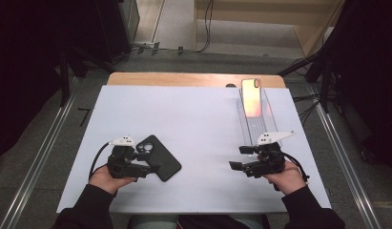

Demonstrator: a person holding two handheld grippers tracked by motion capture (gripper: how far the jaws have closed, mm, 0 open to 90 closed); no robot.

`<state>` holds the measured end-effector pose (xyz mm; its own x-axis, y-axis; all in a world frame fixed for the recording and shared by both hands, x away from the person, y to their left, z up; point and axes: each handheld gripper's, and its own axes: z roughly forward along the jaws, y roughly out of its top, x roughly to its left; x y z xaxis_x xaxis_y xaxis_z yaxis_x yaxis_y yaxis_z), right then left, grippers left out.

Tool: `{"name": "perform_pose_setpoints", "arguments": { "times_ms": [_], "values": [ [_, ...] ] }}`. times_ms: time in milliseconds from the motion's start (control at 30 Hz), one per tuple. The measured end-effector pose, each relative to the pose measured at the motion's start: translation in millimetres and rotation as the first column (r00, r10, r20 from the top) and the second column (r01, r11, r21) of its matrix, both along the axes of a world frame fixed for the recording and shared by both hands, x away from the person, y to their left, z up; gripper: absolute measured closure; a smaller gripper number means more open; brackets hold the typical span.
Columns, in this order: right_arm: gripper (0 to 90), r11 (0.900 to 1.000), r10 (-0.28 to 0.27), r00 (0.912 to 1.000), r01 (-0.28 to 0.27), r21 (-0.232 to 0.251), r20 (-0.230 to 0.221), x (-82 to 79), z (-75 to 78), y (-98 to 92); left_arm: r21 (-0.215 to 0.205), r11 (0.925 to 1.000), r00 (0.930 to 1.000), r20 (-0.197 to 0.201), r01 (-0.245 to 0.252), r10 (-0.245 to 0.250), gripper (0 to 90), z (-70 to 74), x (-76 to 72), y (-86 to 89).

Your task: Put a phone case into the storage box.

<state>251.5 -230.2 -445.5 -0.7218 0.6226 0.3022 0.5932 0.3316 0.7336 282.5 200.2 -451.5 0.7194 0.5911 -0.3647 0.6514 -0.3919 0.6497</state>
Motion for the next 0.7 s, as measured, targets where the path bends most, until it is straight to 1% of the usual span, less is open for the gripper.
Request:
{"name": "perform_pose_setpoints", "arguments": {
  "times_ms": [133, 233, 300, 367, 500, 600, 700],
  "values": [
    [22.3, 1.0, 0.006, 0.9998, -0.006, -0.011, -0.019, -4.1, -6.3, -3.7, -0.004, 1.0, 1.0, -0.002, 0.004, -0.004, 27.9, 0.1, -1.5, -0.5],
    [22.3, 1.0, -0.005, 0.9999, 0.005, -0.016, -0.014, -7.3, -10.8, -8.1, -0.003, 0.9999, 0.9999, -0.001, 0.014, -0.014, 27.8, -0.2, -3.6, 0.0],
    [22.3, 1.0, -0.003, 1.0, 0.003, 0.005, -0.009, -9.2, -13.7, -11.3, -0.005, 0.9999, 0.9999, -0.002, 0.016, -0.016, 27.8, -0.2, -5.2, 0.9],
    [22.3, 1.0, -0.011, 0.9999, 0.011, 0.002, 0.002, -10.5, -16.0, -13.9, -0.011, 0.9998, 0.9999, -0.003, 0.017, -0.017, 27.9, -0.4, -6.2, 2.3],
    [22.3, 1.0, -0.018, 0.9998, 0.018, 0.0, -0.012, -12.0, -19.2, -18.8, -0.012, 0.9998, 0.9998, -0.004, 0.019, -0.019, 27.9, -0.7, -7.7, 4.7],
    [22.3, 1.0, -0.019, 0.9998, 0.019, -0.006, -0.011, -13.3, -23.1, -21.9, -0.008, 0.9997, 0.9998, -0.004, 0.021, -0.021, 27.9, -1.1, -8.7, 5.1],
    [22.3, 1.0, -0.017, 0.9995, 0.017, 0.007, -0.027, -12.4, -26.2, -25.0, -0.01, 0.9997, 0.9997, -0.003, 0.023, -0.023, 27.9, -1.4, -9.5, 4.9]
  ]
}}
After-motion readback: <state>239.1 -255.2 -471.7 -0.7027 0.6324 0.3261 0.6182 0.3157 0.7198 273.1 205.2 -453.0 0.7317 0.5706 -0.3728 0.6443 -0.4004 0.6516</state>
